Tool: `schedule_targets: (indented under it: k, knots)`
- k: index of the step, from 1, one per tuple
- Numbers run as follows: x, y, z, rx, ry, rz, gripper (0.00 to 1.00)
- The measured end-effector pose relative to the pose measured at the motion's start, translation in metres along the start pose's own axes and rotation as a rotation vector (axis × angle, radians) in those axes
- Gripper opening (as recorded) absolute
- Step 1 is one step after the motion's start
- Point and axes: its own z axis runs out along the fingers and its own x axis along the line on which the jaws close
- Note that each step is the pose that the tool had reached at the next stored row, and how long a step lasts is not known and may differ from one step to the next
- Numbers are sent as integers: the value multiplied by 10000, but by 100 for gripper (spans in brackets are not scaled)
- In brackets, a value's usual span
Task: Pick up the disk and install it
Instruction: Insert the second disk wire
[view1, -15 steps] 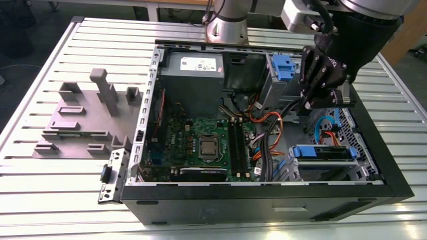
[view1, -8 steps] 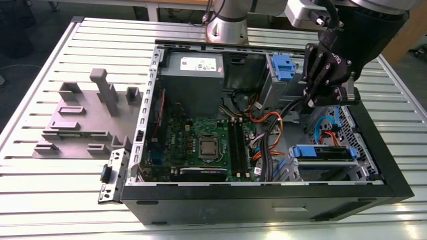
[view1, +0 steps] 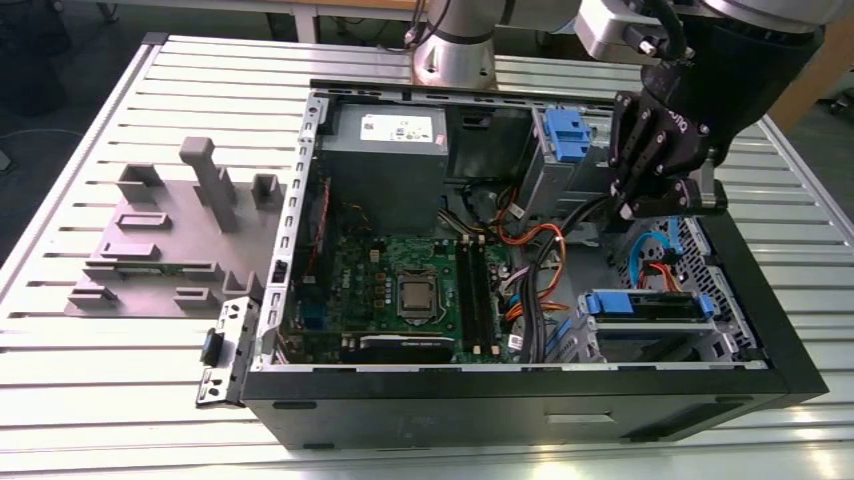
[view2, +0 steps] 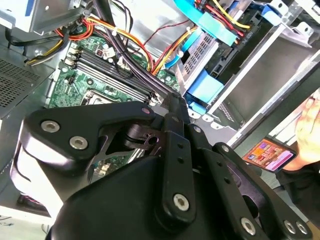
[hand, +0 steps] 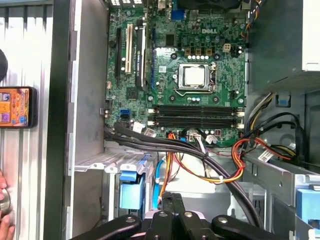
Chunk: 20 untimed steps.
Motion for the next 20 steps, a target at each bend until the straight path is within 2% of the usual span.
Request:
schedule_targets:
  k: [3,14,20]
  knots:
    - [17,-19,3,1,4,1,11]
    - [36,-186,0,-5,4,0,11]
    - [49,-249,0,-5,4,0,11]
